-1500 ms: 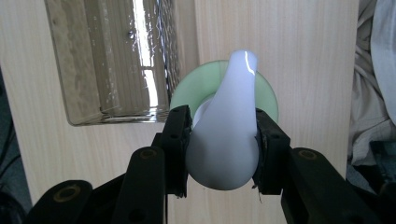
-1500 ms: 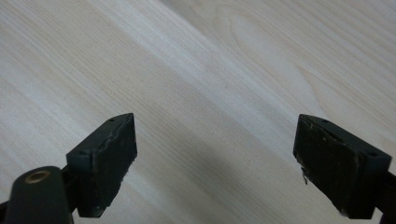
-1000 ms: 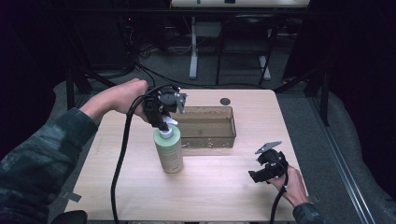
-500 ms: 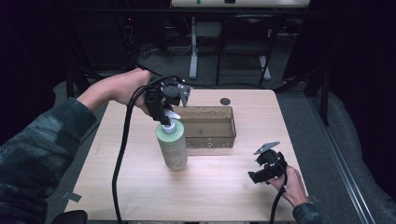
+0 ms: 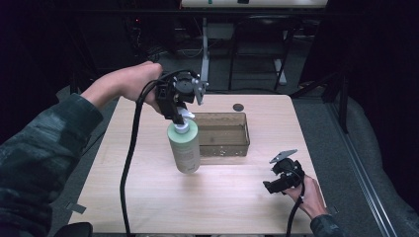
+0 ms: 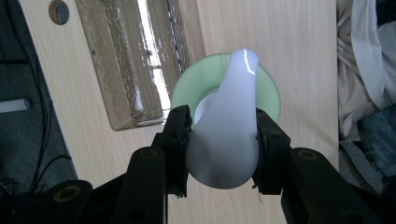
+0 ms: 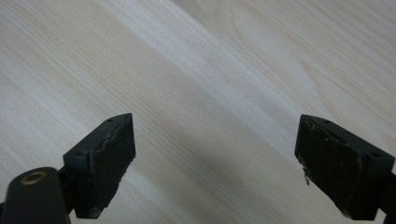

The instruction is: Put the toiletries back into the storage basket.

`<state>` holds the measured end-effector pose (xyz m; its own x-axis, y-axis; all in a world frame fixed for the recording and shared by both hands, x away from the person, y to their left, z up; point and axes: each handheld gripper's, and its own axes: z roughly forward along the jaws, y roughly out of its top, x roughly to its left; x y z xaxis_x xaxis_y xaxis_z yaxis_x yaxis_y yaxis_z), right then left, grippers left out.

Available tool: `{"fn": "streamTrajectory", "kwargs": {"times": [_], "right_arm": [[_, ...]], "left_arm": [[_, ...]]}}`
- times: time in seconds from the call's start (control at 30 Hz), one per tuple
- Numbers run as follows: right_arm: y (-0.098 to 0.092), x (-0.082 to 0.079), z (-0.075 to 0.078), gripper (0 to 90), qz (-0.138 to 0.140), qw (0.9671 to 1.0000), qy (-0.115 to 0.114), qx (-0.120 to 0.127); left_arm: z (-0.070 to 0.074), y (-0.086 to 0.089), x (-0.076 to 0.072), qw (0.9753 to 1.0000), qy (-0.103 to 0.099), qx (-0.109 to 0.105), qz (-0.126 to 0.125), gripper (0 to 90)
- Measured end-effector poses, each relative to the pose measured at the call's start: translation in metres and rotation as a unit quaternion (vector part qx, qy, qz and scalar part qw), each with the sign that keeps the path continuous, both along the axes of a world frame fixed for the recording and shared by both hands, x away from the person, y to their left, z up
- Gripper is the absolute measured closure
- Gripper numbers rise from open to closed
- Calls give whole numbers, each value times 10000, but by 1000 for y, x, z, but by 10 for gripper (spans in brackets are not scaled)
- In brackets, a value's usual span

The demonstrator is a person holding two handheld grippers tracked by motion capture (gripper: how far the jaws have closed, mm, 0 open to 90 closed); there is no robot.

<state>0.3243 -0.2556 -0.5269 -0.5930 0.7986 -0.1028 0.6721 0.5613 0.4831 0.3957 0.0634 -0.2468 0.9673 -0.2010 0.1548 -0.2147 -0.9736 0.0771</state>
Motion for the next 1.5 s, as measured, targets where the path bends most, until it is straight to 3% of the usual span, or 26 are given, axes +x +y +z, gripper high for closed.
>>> {"fn": "streamTrajectory", "kwargs": {"times": [0.33, 0.77, 1.5], "right_arm": [[0, 0, 1, 117, 14, 10000, 8, 22], [-1, 0, 1, 116, 0, 10000, 1, 19], [-1, -1, 1, 118, 1, 10000, 8, 15]], "left_arm": [[15, 1, 8, 9999, -17, 24, 118, 629], [24, 3, 19, 9992, -226, 103, 313, 629], [38, -2, 42, 9975, -343, 186, 593, 629]]}}
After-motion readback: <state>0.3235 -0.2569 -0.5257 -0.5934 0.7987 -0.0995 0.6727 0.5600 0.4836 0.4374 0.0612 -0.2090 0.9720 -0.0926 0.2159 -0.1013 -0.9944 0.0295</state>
